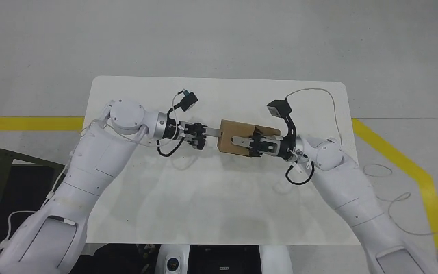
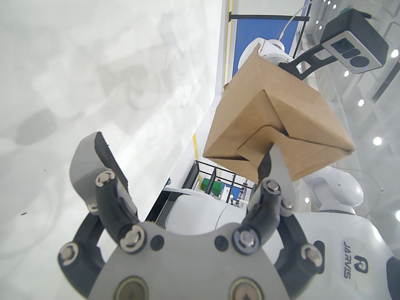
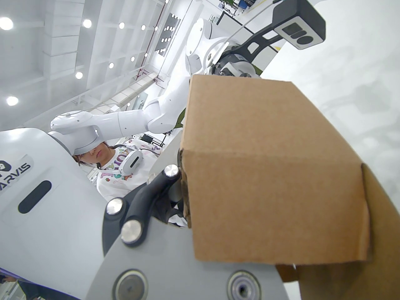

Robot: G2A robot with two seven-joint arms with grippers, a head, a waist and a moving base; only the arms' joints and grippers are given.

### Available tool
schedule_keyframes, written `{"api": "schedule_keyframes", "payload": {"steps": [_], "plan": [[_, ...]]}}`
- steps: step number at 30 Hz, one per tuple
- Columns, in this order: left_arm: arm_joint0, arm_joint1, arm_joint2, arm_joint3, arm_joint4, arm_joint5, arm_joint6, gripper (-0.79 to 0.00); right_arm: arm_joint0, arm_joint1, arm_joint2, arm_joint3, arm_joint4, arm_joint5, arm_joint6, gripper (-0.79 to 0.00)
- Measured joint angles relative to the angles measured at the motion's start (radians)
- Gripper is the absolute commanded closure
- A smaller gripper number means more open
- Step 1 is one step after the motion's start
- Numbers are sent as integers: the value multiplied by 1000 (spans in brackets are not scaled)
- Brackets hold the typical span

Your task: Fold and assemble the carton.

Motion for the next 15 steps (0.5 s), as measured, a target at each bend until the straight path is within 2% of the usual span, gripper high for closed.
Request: {"api": "schedule_keyframes", "payload": {"steps": [15], "plan": [[-13, -23, 37, 50, -69, -42, -6, -785, 7, -12, -7, 19, 32, -8, 18, 0]]}}
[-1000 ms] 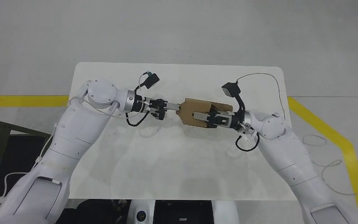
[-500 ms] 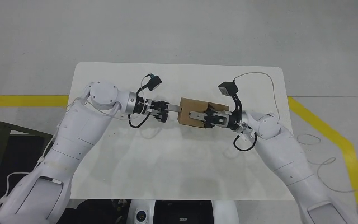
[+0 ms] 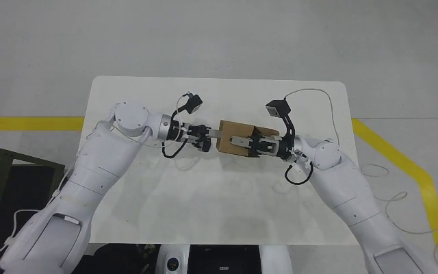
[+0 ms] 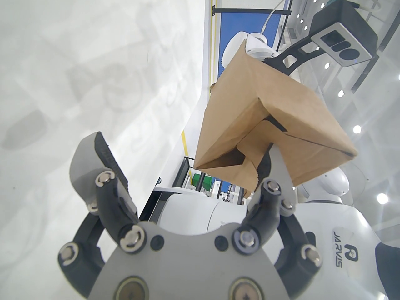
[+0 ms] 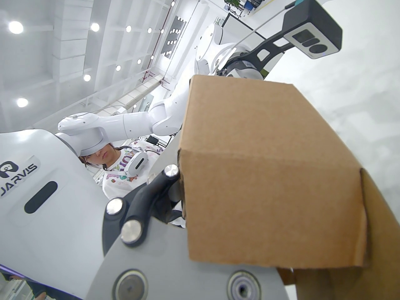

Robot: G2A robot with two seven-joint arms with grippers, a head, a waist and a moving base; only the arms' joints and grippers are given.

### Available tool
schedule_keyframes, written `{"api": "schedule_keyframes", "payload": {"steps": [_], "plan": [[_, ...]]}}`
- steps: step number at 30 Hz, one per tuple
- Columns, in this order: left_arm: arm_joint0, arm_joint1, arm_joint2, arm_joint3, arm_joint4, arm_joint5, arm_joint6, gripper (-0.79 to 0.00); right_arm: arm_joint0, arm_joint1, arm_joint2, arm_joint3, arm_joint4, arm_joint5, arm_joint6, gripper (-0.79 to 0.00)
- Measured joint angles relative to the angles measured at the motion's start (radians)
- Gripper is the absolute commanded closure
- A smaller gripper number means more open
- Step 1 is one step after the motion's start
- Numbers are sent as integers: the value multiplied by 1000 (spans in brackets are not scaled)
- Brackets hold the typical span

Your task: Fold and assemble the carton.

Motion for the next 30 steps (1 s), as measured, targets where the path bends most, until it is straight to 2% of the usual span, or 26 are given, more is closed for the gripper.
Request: {"api": "schedule_keyframes", "payload": {"steps": [16, 24, 30], "plan": [[-20, -15, 19, 37, -13, -14, -8, -785, 8, -9, 0, 40, -8, 4, 11, 0], [-15, 5, -30, 21, 45, -7, 7, -785, 24, -12, -2, 89, -80, 40, -5, 0], [12, 27, -84, -31, 88, -41, 27, -785, 51, -27, -44, 129, -119, 91, -12, 0]]}}
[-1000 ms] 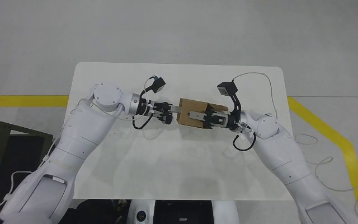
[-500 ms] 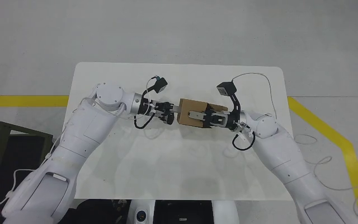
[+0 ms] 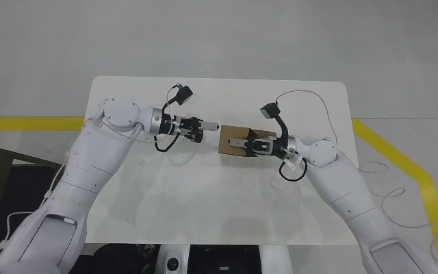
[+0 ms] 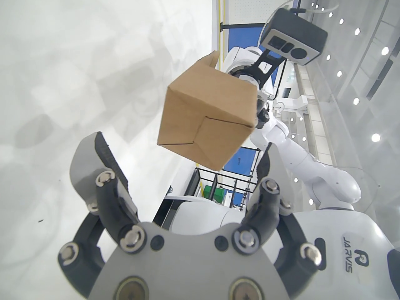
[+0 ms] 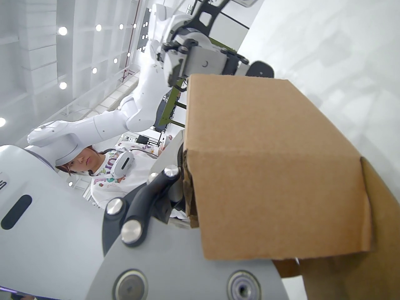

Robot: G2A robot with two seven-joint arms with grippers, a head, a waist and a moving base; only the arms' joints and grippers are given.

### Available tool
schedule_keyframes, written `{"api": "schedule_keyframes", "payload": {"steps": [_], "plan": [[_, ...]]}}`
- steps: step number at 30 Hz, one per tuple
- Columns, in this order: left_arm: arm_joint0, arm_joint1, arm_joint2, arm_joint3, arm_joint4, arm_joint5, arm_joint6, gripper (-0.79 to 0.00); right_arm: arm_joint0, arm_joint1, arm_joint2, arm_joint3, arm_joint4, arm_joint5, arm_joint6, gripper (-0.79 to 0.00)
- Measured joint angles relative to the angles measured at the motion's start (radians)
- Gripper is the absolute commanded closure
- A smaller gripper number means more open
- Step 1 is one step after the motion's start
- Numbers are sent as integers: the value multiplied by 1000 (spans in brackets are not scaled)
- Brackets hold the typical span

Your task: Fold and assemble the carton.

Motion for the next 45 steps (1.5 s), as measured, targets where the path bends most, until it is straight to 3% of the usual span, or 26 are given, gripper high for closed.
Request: {"api": "schedule_keyframes", "payload": {"steps": [8, 13, 20, 23, 34, 45], "plan": [[37, 20, -44, -76, 55, -9, 17, -785, 59, -48, -101, 86, -11, 52, -24, 0], [55, 32, -69, -111, 94, 0, 22, -785, 89, -79, -150, 149, -8, 52, -38, -259], [81, 49, -110, -152, 129, 10, 32, -785, 132, -116, -194, 243, -22, 41, -52, -286], [91, 55, -126, -171, 144, 13, 38, -785, 142, -121, -195, 263, -37, 25, -50, -354], [119, 72, -158, -201, 215, -11, 71, -785, 101, -79, -107, 194, -119, 2, -33, -431], [141, 83, -136, -233, 509, -189, 241, -785, 8, -18, 12, 13, -227, 46, -24, -431]]}}
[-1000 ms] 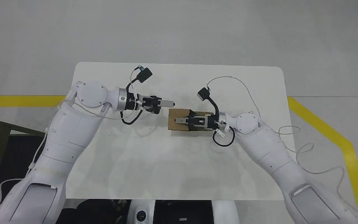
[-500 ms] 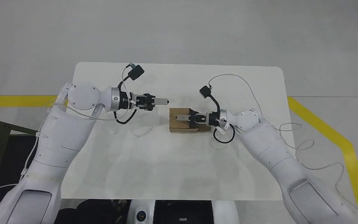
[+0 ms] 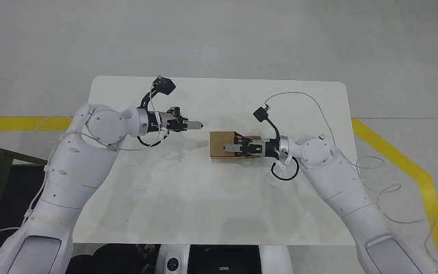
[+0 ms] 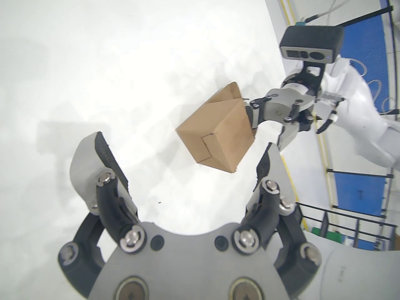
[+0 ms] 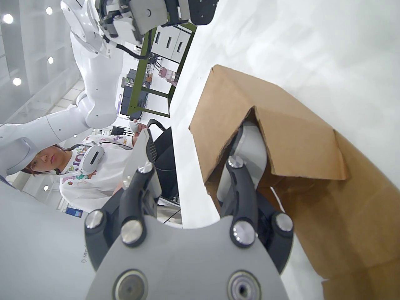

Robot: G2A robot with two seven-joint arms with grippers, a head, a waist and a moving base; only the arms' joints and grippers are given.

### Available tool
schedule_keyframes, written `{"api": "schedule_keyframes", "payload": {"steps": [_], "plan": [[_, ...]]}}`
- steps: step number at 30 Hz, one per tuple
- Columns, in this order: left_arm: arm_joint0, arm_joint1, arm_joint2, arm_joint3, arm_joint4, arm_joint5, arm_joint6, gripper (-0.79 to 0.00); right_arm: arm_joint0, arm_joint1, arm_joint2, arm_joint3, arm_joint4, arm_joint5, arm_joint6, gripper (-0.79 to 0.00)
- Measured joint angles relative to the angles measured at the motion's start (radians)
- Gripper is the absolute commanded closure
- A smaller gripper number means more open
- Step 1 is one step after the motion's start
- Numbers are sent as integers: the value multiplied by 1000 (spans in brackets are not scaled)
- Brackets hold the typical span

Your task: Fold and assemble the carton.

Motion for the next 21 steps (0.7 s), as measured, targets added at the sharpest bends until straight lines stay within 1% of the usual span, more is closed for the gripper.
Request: {"api": "schedule_keyframes", "payload": {"steps": [2, 4, 9, 14, 18, 19, 21], "plan": [[4, 1, 1, -2, 18, -12, 11, -785, -11, 11, 20, -37, -36, 8, 11, -440], [2, 1, 8, 2, 22, -14, -6, -785, -22, 20, 38, -67, -69, 18, 19, -453], [2, 1, 9, 3, 21, -13, -8, -785, -35, 33, 62, -84, -140, 31, 11, -471], [2, 1, 9, 3, 21, -13, -7, -785, -27, 36, 65, -76, -183, 29, -9, -440], [2, 1, 9, 3, 21, -13, -7, -785, -33, 43, 83, -91, -179, 22, -4, -416], [2, 1, 9, 2, 21, -12, -7, -785, -40, 46, 92, -102, -176, 21, 1, -388], [8, 1, 12, -10, 39, -1, 2, -785, -50, 53, 108, -119, -172, 20, 9, -385]]}}
